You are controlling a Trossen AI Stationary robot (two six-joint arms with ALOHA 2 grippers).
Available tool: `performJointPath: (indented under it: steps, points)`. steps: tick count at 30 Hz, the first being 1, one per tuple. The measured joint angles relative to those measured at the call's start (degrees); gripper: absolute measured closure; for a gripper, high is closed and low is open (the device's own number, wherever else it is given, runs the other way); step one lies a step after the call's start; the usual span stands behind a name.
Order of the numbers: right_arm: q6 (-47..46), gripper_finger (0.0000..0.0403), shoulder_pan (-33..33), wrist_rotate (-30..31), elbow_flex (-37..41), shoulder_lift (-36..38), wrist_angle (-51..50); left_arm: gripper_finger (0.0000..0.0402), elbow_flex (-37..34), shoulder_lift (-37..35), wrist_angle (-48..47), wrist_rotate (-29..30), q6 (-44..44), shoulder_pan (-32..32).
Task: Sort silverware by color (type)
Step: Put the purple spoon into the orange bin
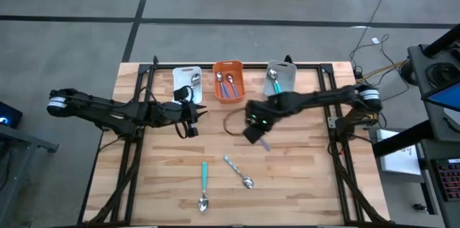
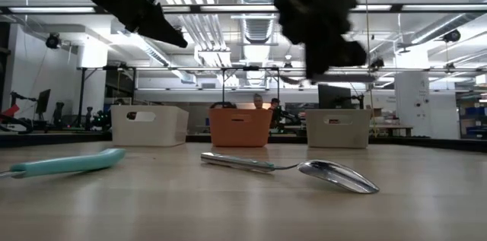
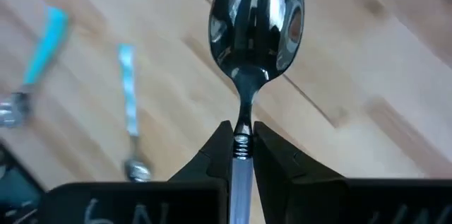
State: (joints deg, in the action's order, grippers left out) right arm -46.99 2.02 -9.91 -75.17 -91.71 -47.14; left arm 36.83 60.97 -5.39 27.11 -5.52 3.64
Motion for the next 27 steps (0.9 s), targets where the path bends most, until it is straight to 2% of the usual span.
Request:
performJointPath:
  steps: [4, 12, 17, 27]
  points:
    - [7.87, 0.0379, 3.71, -2.42, -10.22, -7.48, -2.39, 0.0345, -0.01, 0.0, -0.65, 0.0, 0.04, 0.0]
    - [19.67, 0.0379, 11.24, -2.31, -31.17, -20.28, -10.9, 0.0345, 0.01, 0.0, -1.97, 0.0, 0.22, 0.0]
    - [22.09, 0.0379, 16.6, -2.11, -41.84, -27.54, -12.54, 0.0345, -0.01, 0.0, -2.18, 0.21, 0.22, 0.0]
    - [20.9, 0.0379, 27.64, -3.06, -59.97, -40.5, -14.37, 0.0345, -0.01, 0.0, -2.34, 1.31, 0.22, 0.0]
